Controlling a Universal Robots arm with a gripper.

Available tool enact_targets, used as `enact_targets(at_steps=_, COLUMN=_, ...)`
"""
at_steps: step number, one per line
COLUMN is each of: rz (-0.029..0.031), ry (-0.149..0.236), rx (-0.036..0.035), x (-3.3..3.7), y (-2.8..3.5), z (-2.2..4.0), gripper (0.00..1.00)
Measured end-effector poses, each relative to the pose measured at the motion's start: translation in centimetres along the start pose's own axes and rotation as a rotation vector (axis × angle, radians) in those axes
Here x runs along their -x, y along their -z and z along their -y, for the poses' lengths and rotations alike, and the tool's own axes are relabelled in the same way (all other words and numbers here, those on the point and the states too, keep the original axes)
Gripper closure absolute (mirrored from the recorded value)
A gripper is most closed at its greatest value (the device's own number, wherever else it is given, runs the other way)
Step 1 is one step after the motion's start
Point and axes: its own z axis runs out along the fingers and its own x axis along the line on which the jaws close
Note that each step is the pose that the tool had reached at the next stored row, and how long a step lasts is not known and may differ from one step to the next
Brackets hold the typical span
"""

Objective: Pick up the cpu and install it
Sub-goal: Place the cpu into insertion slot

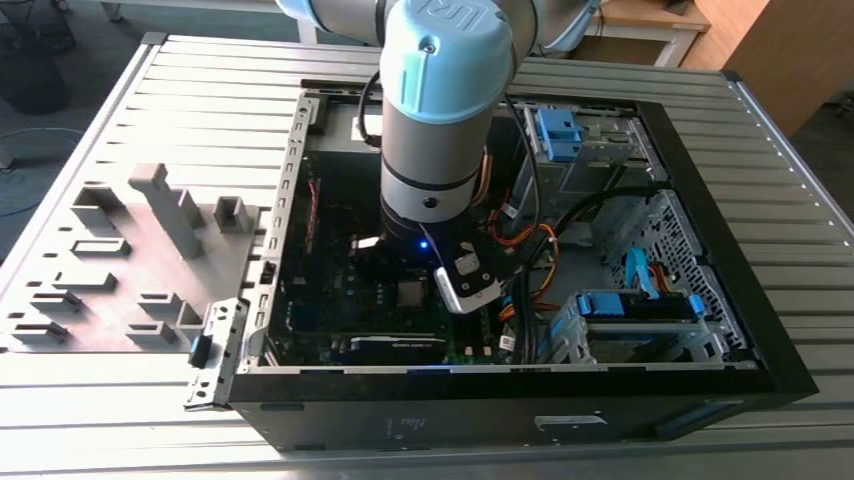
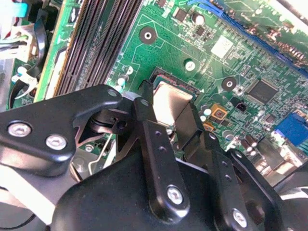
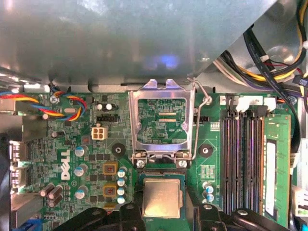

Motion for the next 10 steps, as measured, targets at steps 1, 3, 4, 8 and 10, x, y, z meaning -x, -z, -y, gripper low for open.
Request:
enact_targets(at_steps=1, rz=0.0, ry=-0.006, rx=0.0007, x=0.0, y=-0.01, z=0.0, gripper=0.57)
enact_targets(at_steps=3, rz=0.0001, ry=-0.02, rx=0.0009, x=0.0, y=-0.04, z=0.05, gripper=0.57)
enact_targets(at_steps=4, rz=0.0001, ry=-0.028, rx=0.0008, x=0.0, y=-0.05, z=0.05, gripper=0.57)
enact_targets(at_steps=8, rz=0.0002, ry=-0.053, rx=0.001, x=0.03, y=-0.09, z=0.07, gripper=0.57)
enact_targets(at_steps=10, rz=0.0002, ry=-0.056, rx=0.0009, x=0.03, y=-0.11, z=0.07, gripper=0.57)
